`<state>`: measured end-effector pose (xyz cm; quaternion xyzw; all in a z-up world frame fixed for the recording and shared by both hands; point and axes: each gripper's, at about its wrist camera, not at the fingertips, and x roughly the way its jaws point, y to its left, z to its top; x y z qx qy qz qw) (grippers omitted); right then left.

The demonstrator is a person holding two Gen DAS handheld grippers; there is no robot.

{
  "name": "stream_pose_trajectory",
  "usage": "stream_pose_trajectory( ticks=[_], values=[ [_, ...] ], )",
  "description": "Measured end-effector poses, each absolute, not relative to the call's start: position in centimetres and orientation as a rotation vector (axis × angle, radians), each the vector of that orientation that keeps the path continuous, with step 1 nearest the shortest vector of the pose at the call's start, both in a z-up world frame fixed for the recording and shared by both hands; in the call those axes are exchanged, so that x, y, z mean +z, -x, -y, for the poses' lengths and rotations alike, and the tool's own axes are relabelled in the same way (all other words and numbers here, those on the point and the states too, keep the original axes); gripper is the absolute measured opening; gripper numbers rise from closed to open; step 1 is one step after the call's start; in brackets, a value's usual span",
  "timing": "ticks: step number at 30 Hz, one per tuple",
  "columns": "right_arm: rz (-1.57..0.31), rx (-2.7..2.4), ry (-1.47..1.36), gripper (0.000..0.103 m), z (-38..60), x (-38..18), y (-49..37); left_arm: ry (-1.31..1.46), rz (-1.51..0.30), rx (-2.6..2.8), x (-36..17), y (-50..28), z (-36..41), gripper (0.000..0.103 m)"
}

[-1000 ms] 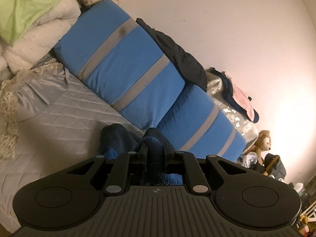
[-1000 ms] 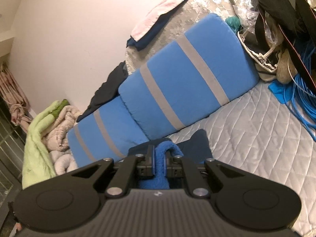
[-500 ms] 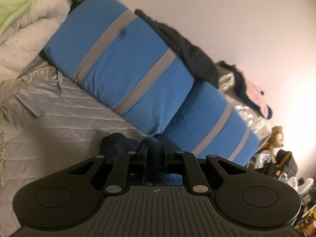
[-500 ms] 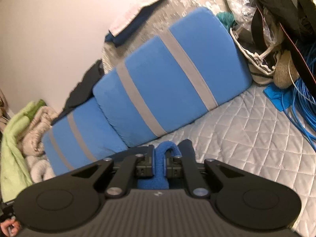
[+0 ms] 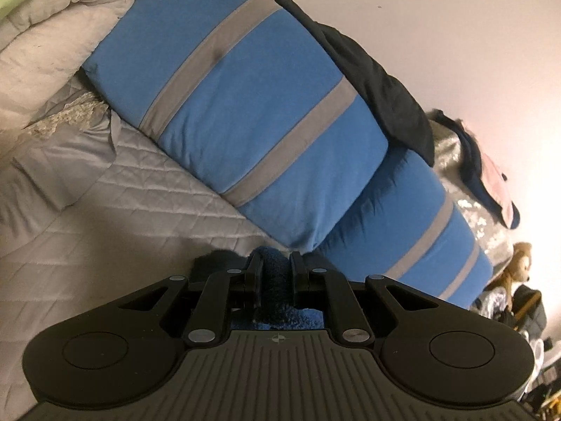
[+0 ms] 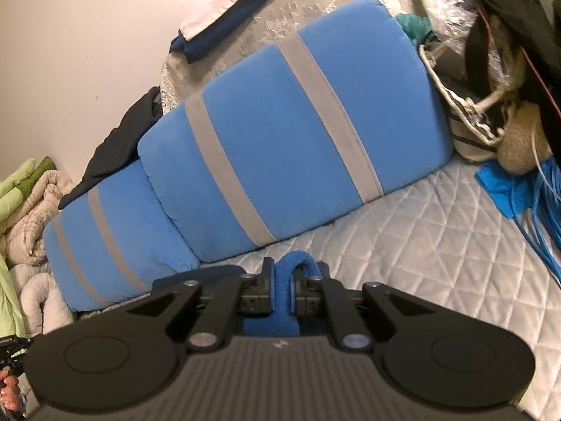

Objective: Fold clothes
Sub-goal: 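Carry the held fleece with both grippers toward the bolster pillows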

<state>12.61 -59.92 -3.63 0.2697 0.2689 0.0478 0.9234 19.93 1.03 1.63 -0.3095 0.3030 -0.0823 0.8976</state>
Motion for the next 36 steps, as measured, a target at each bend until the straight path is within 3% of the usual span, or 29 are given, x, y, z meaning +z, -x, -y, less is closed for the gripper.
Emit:
stream_pose_trajectory(
  ticks=[10, 36],
  values=[
    [-0.715, 0.028, -0.59, 0.008, 60.3, -8.0, -17.9, 0.648, -0.723, -0.127, -2.0, -24.2, 0.1, 0.015],
    [-0.74, -0.015, -0.468, 0.009, 58.5, -11.3, -26.8, 0.645, -0.767, -0.074, -5.0, -32.5, 1.2, 0.014]
  ],
)
